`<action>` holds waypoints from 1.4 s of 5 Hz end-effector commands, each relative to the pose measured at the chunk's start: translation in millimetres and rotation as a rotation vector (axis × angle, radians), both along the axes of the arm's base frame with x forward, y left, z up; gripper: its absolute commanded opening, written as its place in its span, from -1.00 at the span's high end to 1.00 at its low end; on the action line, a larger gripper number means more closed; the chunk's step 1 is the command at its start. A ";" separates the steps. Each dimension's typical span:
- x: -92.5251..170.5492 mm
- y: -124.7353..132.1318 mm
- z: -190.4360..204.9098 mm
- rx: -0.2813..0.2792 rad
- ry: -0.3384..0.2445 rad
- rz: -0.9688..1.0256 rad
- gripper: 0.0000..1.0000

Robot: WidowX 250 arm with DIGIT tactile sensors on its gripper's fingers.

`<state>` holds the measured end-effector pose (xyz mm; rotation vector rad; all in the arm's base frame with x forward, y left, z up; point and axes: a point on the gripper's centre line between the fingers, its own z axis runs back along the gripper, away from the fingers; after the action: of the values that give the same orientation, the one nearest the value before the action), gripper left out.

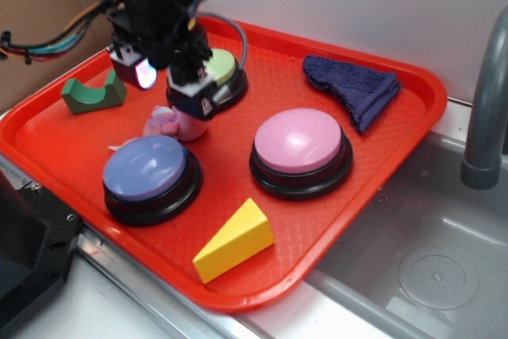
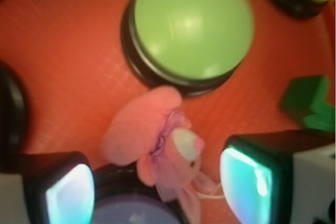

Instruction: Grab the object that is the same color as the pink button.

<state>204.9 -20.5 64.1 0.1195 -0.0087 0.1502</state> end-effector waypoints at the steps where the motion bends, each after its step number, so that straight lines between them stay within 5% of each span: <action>1: 7.3 10.5 -19.5 0.041 0.022 0.037 -1.00; 3: 17.6 20.5 -30.3 0.055 0.042 0.065 -1.00; 4: 23.0 23.5 -29.1 0.048 0.023 0.082 1.00; 7: 32.0 26.5 19.6 0.057 -0.046 -0.001 1.00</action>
<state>229.1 0.5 69.7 0.1775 -0.0007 0.1491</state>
